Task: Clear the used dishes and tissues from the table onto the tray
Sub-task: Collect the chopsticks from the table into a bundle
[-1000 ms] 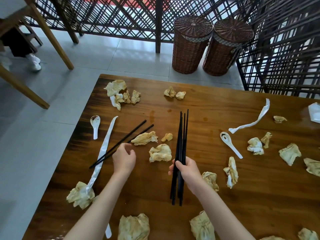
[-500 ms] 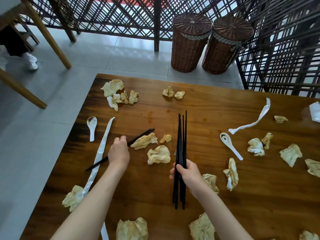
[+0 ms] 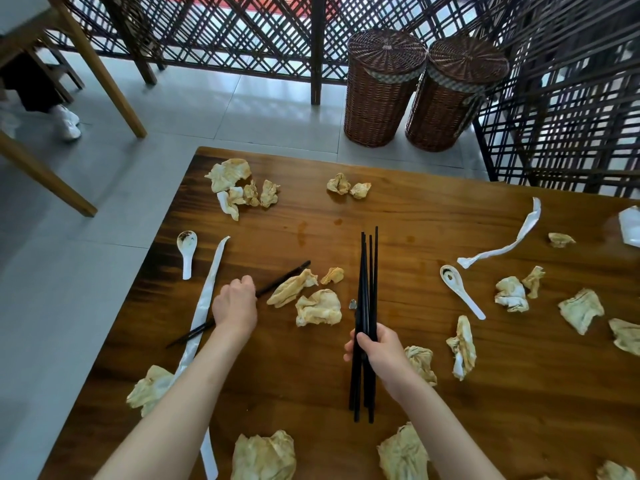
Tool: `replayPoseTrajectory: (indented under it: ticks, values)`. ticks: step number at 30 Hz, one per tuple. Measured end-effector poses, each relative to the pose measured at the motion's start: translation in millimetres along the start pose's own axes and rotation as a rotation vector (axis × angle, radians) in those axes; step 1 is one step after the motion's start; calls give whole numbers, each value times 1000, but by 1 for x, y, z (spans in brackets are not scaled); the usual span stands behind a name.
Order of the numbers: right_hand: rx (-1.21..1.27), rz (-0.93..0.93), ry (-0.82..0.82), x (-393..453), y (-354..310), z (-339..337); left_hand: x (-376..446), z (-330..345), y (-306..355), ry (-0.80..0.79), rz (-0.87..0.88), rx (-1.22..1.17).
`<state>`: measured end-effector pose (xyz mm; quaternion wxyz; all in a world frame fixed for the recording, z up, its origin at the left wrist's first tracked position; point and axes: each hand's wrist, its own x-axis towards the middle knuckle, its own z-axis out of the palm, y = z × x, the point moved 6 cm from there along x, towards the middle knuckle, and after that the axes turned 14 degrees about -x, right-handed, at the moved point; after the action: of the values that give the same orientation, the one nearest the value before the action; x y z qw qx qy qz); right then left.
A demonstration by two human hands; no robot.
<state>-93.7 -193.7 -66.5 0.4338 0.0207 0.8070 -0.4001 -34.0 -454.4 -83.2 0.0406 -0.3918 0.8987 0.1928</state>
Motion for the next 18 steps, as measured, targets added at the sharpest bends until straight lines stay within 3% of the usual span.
replayPoseTrajectory:
  ticks: [9,18]
  values:
    - [9,6,30,1,6,-5,-17,3,1,0,189,166]
    - [14,2,18,-1,6,-3,-30,5,-4,34,187,87]
